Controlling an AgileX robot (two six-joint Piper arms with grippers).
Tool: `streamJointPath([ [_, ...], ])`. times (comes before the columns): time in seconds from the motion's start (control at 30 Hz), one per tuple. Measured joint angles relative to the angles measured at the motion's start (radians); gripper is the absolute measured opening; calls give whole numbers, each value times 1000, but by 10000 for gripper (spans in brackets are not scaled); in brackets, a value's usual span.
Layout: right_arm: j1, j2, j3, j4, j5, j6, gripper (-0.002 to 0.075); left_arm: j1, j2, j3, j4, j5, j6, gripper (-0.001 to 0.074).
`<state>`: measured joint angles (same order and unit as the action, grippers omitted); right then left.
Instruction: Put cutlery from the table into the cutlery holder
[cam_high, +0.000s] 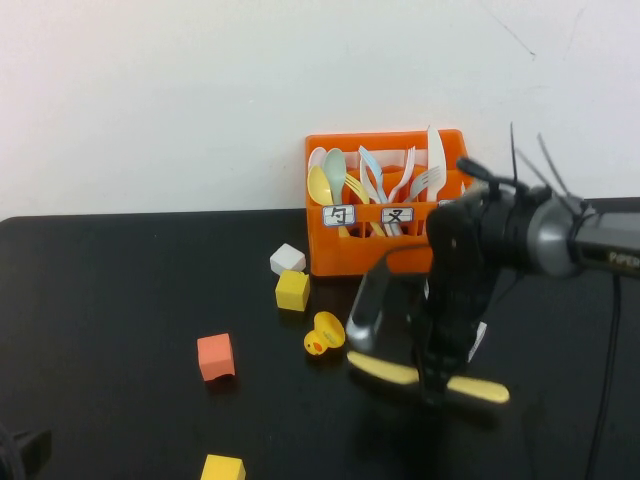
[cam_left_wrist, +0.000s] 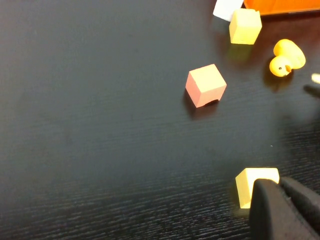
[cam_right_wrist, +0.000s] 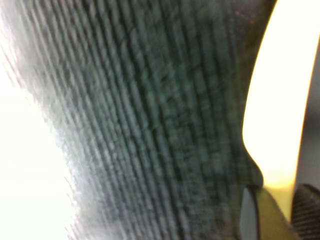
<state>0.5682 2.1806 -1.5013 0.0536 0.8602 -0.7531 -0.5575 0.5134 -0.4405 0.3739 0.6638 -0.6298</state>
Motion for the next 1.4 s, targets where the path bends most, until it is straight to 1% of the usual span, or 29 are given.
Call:
streamJointPath([
  [0.23,0,-69,-118,2,41,67,111,0,0,0,0,0,0,-1],
  [0.5,0,-204,-129,74,-39,73,111,0,0,2,0,0,0,-1],
  [0.6,-4,-262,-129,88,-115,73,111,0,0,8,0,0,0,-1],
  [0.7,-28,-300,-129,115,-219,83,111,0,0,9,0,0,0,-1],
  [0.93,-160,-311,-129,234,-387,130,110,0,0,9,0,0,0,-1],
  [1.0,-179,-310,-129,251,-440,130,110,0,0,10,0,0,0,-1],
  [1.2,-188,-298,-129,327,-666,130,110,0,0,10,0,0,0,-1],
  [1.4,-188,-241,-108,381,-787,130,110,0,-2,10,-2,0,0,-1],
])
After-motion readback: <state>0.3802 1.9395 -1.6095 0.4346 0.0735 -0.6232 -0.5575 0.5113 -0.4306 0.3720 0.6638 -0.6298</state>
